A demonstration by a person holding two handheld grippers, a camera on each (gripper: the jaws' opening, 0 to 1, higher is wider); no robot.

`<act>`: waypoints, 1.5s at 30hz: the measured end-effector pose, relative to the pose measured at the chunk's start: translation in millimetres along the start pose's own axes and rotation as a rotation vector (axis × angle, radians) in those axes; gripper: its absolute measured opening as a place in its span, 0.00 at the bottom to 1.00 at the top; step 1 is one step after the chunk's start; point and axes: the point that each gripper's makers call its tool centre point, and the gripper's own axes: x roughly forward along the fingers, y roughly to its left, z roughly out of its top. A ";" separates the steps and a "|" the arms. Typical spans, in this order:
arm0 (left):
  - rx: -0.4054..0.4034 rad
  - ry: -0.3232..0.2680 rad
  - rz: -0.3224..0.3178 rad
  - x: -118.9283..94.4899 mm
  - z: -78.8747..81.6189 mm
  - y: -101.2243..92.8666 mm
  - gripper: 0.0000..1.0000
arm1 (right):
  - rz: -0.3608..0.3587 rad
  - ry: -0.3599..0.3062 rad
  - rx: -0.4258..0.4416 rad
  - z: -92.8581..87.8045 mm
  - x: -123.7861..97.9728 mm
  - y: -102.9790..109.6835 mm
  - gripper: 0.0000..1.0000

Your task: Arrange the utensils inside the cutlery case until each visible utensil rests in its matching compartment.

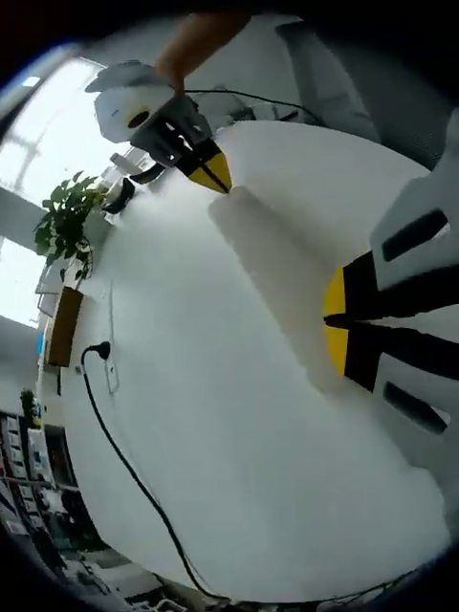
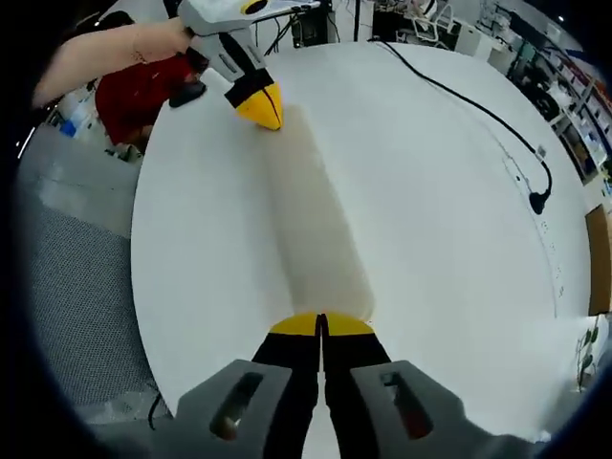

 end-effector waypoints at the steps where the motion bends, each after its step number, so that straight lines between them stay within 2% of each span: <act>1: 0.011 0.017 0.010 0.2 -1.3 1.1 0.00 | -0.003 0.033 -0.004 -4.6 2.1 -0.9 0.00; 2: 0.011 0.024 0.007 1.1 -0.7 0.1 0.00 | -0.021 0.050 -0.013 -7.0 4.4 -3.0 0.00; 3: 0.028 0.030 0.011 0.9 -0.6 0.4 0.00 | -0.011 0.035 -0.017 -2.4 3.6 -3.1 0.00; 4: 0.082 0.045 0.015 0.3 -1.9 1.2 0.00 | -0.014 0.049 0.013 -2.9 4.5 -3.4 0.00; 5: 0.104 0.050 0.019 0.4 -2.3 1.3 0.00 | -0.013 0.052 0.011 -3.3 3.1 -5.2 0.00; 8: 0.084 0.073 0.026 1.6 -1.6 1.6 0.00 | 0.003 0.067 0.037 -3.6 3.3 -5.9 0.00; 10: 0.072 0.084 0.029 1.3 -1.9 1.6 0.00 | 0.021 0.108 0.065 -4.6 3.6 -5.8 0.00; 11: 0.076 0.088 0.026 1.3 -2.5 0.3 0.00 | -0.017 0.133 0.007 -6.2 12.1 -7.8 0.00; 12: 0.091 0.098 0.037 0.3 -2.7 -1.0 0.00 | 0.036 0.135 -0.072 -0.2 7.5 0.3 0.00; 13: 0.109 0.099 0.043 0.0 -2.3 -1.2 0.00 | -0.010 0.133 -0.016 -4.1 9.1 -11.9 0.00; 15: 0.138 0.106 0.058 0.3 -2.6 -0.8 0.00 | -0.022 0.112 0.002 -9.4 5.7 -18.6 0.00; 16: 0.134 0.107 0.057 0.0 -2.4 -0.4 0.00 | -0.011 0.093 0.048 -9.6 5.4 -18.8 0.00; 17: 0.125 0.109 0.055 -0.3 -2.1 0.6 0.00 | 0.005 0.072 0.077 -7.1 0.4 -9.4 0.00; 18: 0.120 0.106 0.054 0.2 -1.3 2.4 0.00 | -0.014 0.053 0.092 -4.9 -2.4 -12.9 0.00; 19: 0.081 0.108 0.041 -0.1 -0.9 1.7 0.00 | -0.053 0.045 0.093 -2.7 -5.0 -19.3 0.00; 21: 0.082 0.107 0.040 -0.3 -0.9 2.2 0.00 | -0.089 0.018 0.101 4.9 -9.3 -27.1 0.00; 22: 0.088 0.103 0.038 -0.4 -1.0 1.4 0.00 | -0.087 0.020 0.097 5.8 -9.1 -27.5 0.00; 24: 0.076 0.101 0.045 -2.0 -1.5 1.4 0.00 | -0.061 0.083 0.074 -1.5 -3.4 -24.9 0.00; 28: 0.065 0.097 0.069 -2.9 -1.3 6.7 0.00 | -0.082 0.080 0.068 1.8 2.2 -30.6 0.00; 32: 0.101 0.120 0.069 -0.5 0.0 5.4 0.00 | -0.069 0.118 0.054 0.5 2.6 -31.6 0.00; 33: 0.096 0.128 0.070 -0.1 0.5 6.1 0.00 | -0.059 0.130 0.069 -0.1 2.4 -31.9 0.00; 35: 0.079 0.147 0.072 0.2 -0.4 5.6 0.00 | -0.033 0.160 0.168 -2.7 2.0 -29.8 0.00; 39: 0.105 0.160 0.093 1.1 -1.7 6.6 0.00 | -0.053 0.167 0.073 -1.7 2.8 -31.1 0.00; 42: 0.093 0.175 0.094 2.3 -1.2 9.6 0.00 | -0.035 0.142 0.149 -2.0 2.0 -34.2 0.00; 45: 0.073 0.181 0.077 2.8 -1.5 12.2 0.00 | -0.035 0.153 0.142 -0.8 2.5 -32.3 0.00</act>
